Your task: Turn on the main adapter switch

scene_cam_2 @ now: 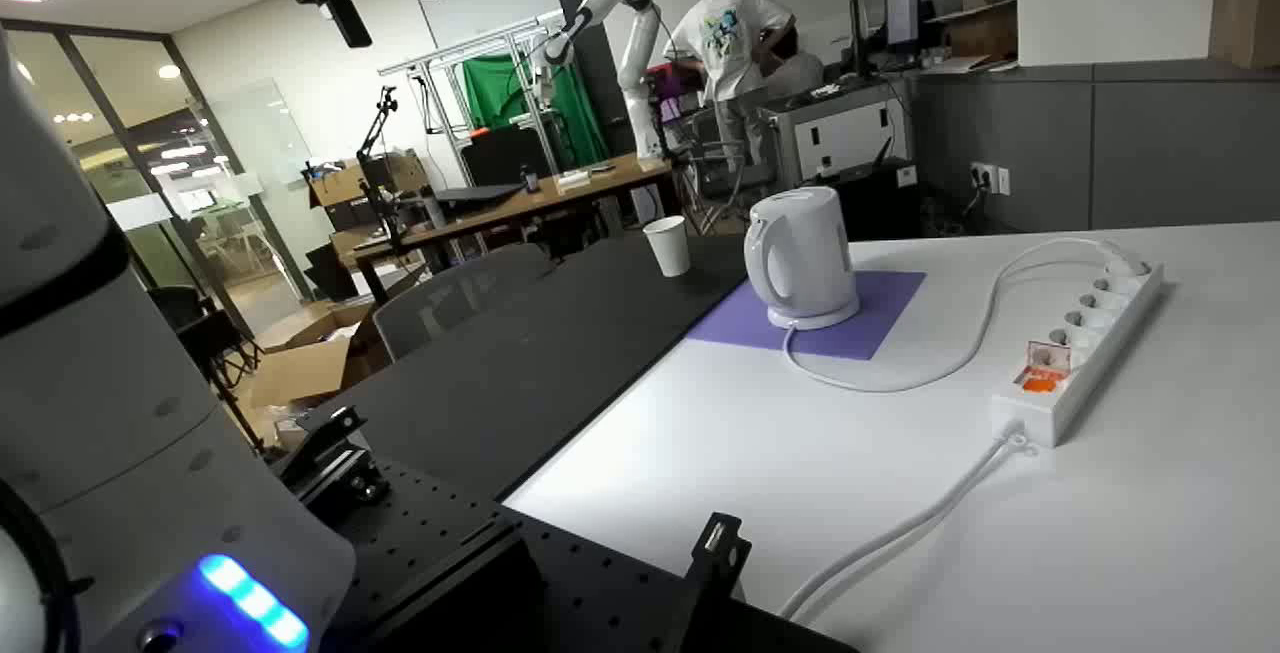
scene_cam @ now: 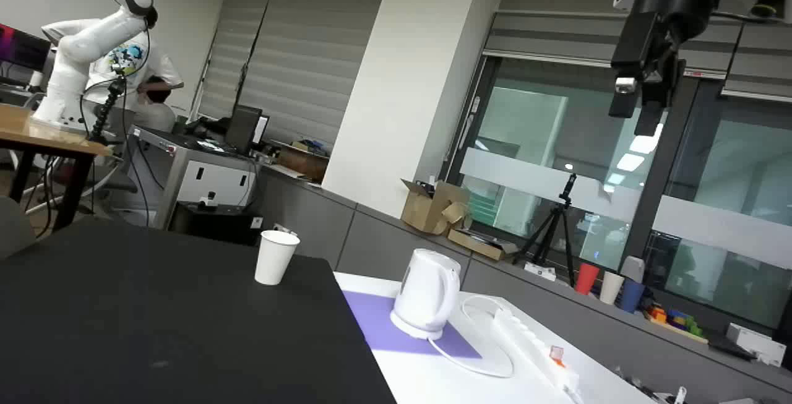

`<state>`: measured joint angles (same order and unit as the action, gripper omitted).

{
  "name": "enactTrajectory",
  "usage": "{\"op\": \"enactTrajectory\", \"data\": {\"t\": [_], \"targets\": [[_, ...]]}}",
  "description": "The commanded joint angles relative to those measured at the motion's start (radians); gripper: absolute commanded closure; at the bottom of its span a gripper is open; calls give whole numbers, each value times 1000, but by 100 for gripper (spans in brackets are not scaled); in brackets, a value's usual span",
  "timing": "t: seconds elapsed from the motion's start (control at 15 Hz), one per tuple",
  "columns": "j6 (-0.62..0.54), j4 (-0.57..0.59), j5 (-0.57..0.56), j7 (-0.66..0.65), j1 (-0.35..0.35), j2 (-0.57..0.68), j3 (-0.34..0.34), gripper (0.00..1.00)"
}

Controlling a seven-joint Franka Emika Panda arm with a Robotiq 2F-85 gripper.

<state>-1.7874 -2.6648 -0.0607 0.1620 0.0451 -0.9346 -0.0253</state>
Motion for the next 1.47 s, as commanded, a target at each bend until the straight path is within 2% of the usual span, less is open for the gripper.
{"op": "enactTrajectory", "data": {"t": [0.0,0.67,0.87,0.93,1.0,1.2,1.4], "targets": [[2,2,-8,-9,13,1,10,0],[2,2,-8,-9,13,1,10,0],[-127,-18,-87,17,-32,2,47,0],[-185,-25,-122,25,-53,11,71,25],[-256,-34,-171,36,-82,23,96,27],[-449,-29,-263,58,-166,112,184,49],[-606,24,-275,82,-236,287,277,69]]}}
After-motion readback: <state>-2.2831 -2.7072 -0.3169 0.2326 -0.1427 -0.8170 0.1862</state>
